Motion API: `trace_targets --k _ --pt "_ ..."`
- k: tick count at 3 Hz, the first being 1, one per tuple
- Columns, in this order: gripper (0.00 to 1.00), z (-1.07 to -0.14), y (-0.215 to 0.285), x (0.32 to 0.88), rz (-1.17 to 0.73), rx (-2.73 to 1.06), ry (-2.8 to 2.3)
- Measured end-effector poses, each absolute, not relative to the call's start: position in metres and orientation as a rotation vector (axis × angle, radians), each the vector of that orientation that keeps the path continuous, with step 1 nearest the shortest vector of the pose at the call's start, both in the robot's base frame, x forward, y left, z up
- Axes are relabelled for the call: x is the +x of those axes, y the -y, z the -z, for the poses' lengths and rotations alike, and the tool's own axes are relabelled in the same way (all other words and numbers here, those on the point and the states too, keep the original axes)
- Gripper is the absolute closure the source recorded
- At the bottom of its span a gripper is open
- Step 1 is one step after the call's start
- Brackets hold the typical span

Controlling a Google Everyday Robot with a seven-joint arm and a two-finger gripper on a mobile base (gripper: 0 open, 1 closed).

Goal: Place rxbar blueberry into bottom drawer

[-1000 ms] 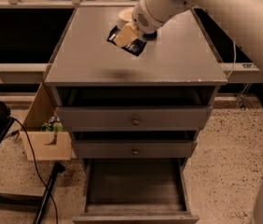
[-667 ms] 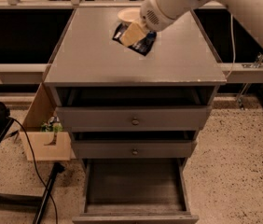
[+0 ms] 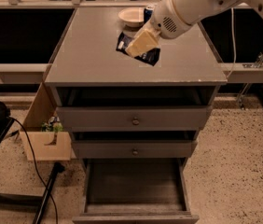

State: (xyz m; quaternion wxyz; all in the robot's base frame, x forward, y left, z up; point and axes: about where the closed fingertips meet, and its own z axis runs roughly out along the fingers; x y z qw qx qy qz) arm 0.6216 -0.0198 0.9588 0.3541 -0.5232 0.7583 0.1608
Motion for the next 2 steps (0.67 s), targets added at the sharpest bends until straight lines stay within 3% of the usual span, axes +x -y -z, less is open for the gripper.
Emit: trace_targets --k 2 --pt "1.00 -0.9434 0.0143 0.6044 -0.428 -1.416 -1.940"
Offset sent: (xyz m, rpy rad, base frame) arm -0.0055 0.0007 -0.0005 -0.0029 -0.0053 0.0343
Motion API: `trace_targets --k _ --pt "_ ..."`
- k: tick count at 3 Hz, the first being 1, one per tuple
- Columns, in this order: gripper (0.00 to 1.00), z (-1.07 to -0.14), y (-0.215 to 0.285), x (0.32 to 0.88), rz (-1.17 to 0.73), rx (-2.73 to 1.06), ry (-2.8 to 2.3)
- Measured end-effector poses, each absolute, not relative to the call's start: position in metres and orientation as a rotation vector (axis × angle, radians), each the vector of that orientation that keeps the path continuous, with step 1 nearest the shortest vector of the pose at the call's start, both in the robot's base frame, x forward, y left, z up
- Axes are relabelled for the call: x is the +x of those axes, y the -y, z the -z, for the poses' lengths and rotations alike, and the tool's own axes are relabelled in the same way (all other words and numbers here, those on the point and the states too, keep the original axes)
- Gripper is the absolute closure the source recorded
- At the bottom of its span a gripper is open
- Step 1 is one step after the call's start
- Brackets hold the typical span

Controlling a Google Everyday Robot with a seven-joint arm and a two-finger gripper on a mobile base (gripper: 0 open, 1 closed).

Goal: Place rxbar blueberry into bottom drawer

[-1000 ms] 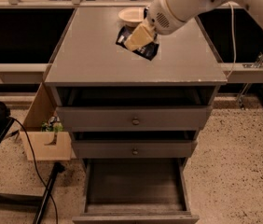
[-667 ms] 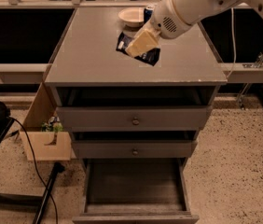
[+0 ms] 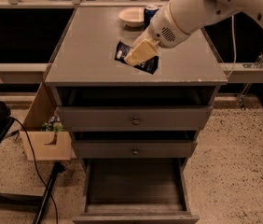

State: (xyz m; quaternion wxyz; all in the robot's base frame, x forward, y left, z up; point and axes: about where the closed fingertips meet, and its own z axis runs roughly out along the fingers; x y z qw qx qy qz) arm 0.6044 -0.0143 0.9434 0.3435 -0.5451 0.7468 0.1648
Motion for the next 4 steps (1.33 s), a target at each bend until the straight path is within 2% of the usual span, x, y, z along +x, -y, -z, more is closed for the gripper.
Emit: trace_targets --k 4 --pt "1.00 -0.843 0.027 0.559 -0.514 -1.388 -1.965"
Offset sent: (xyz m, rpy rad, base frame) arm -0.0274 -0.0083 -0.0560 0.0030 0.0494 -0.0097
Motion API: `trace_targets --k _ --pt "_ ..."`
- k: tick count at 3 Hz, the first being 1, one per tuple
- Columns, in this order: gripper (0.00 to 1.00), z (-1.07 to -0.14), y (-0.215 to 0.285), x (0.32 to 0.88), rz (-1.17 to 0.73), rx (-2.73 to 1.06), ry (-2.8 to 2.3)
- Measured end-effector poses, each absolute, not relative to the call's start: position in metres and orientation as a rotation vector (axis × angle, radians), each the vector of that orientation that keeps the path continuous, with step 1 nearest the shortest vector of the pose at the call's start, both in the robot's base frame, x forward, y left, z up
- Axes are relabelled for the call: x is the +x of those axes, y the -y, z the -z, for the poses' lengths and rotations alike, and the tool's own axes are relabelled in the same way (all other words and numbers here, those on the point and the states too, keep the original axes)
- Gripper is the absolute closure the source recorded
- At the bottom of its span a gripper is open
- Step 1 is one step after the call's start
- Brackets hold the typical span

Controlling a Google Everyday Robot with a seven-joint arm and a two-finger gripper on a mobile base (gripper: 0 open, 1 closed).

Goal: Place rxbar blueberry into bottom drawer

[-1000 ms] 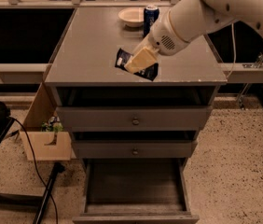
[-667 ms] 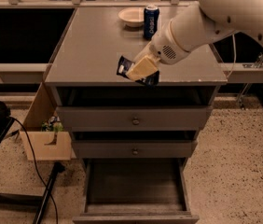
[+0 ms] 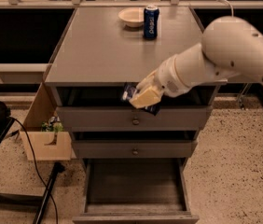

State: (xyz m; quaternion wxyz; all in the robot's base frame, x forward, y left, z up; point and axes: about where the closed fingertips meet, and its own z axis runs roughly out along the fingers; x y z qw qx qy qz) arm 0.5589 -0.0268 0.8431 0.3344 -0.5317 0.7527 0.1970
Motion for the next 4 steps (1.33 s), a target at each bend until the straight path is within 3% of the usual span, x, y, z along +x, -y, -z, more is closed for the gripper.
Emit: trace_targets --k 2,4 --pt "1.00 -0.756 0.035 0.516 -0.605 -1.412 -1.927" --pt "1.00 -0.742 0.033 0.512 -0.624 -1.418 -1.929"
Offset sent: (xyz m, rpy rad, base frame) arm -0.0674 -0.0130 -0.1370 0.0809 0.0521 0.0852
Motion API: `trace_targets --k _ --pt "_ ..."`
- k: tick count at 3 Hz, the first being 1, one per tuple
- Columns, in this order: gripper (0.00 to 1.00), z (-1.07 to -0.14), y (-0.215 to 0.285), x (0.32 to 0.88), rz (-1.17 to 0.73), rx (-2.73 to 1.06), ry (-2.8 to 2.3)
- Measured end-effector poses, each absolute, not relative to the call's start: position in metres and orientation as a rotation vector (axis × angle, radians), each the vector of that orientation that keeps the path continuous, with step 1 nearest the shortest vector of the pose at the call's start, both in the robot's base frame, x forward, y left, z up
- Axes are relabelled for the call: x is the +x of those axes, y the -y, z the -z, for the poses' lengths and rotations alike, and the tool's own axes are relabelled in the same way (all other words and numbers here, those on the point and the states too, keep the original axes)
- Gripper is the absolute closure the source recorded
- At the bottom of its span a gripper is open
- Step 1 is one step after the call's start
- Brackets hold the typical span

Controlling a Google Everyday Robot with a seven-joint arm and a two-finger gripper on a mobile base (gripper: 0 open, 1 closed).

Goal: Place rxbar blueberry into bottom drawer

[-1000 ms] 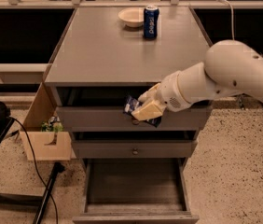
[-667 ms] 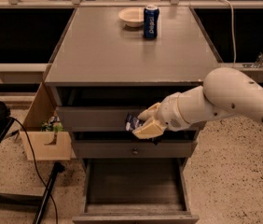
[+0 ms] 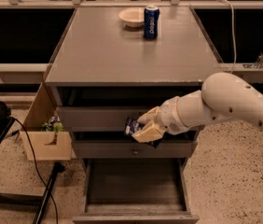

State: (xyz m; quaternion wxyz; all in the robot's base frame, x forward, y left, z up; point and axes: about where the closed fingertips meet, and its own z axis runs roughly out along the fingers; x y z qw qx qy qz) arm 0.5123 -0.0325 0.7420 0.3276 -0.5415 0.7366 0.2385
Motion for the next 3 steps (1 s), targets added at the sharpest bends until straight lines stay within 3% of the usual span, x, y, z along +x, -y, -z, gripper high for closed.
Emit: trace_targets --k 3 --pt "1.00 -0.651 0.003 0.486 -0.679 -1.444 -1.855"
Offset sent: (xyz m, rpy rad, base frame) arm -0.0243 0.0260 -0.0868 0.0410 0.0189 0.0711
